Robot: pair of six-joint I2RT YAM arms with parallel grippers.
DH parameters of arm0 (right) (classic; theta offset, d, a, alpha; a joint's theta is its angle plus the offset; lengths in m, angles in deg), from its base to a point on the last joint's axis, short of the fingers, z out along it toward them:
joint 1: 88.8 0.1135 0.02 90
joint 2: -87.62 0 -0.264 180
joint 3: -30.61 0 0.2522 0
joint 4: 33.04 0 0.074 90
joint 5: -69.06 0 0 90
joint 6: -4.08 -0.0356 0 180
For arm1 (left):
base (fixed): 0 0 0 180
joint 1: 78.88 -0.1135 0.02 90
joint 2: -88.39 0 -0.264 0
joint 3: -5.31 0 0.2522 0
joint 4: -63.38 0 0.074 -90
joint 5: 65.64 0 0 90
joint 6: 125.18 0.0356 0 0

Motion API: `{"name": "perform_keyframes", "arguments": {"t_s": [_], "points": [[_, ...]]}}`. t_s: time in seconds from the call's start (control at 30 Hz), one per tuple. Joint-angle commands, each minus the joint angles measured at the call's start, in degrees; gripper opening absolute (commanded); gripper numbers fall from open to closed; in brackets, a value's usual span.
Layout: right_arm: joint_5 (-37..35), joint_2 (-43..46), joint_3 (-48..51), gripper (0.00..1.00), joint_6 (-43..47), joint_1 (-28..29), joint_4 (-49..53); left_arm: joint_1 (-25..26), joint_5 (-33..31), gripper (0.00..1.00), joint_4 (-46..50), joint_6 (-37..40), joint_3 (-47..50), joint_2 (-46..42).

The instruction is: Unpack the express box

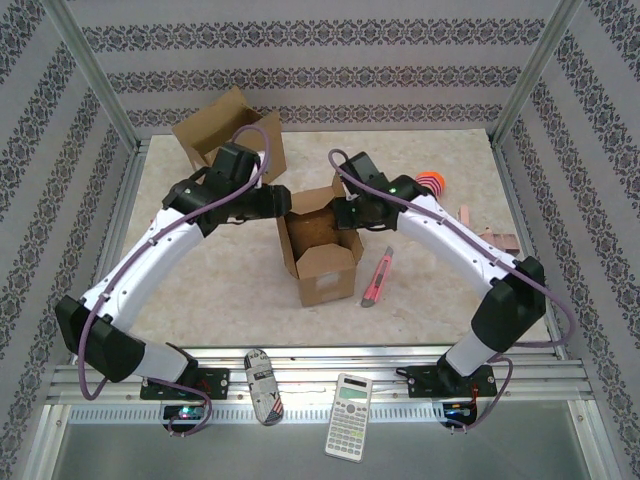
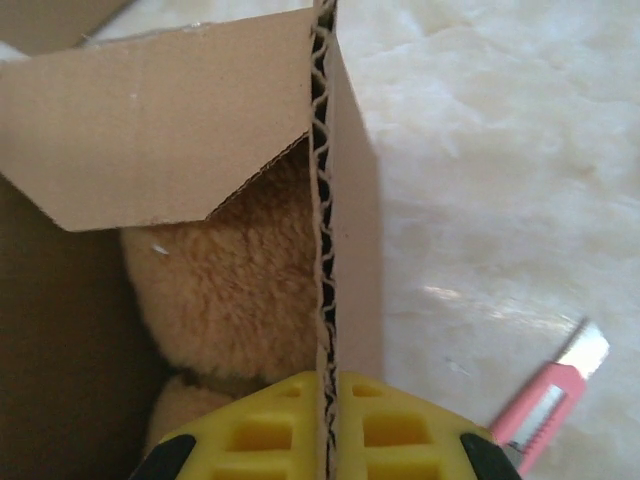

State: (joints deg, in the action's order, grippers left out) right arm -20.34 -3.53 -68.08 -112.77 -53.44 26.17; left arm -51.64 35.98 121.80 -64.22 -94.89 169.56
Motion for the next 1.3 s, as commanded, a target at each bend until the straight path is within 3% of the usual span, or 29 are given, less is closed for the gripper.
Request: {"name": "perform_keyframes", "arguments": {"t_s": [0.0, 0.13, 0.23, 0.4, 0.53, 0.73, 0.9, 1.13, 1.27], "points": [[11.38, 3.26, 0.98, 0.0, 4.59, -1.33, -5.73, -0.56, 1.25, 0.6, 0.25, 7.77, -6.72, -0.92], [20.73, 4.75, 2.1, 0.0, 6.36, -3.58, -8.09, -0.22, 2.1, 0.71, 0.91, 15.64, -13.89, 1.39], [27.84, 5.67, 3.41, 0.0, 5.7, -5.85, -10.72, 0.44, 1.63, 0.89, 2.57, 21.69, -18.87, 3.98], [37.5, 7.12, 6.63, 0.0, 1.96, -9.23, -17.29, 2.47, -0.09, 0.87, 3.64, 31.92, -20.57, 6.99], [43.88, 7.57, 9.52, 0.0, -2.42, -11.37, -23.98, 6.01, -7.11, 0.89, -0.93, 39.3, -12.39, 4.55], [48.21, 6.49, 11.79, 0.0, -7.22, -12.9, -30.16, 10.65, -19.18, 0.93, -13.62, 46.26, 5.16, -1.84], [49.15, 6.17, 12.15, 0.0, -8.82, -12.95, -31.9, 13.6, -27.61, 1.0, -21.9, 49.27, 13.88, -3.99], [49.49, 7.03, 13.18, 0.0, -9.63, -13.01, -32.86, 14.68, -44.3, 1.0, -28.45, 53.29, 15.54, 0.67], [49.54, 7.42, 13.73, 0.0, -9.79, -12.9, -33.06, 14.72, -48.44, 1.0, -29.75, 55.11, 15.49, 2.58]]}}
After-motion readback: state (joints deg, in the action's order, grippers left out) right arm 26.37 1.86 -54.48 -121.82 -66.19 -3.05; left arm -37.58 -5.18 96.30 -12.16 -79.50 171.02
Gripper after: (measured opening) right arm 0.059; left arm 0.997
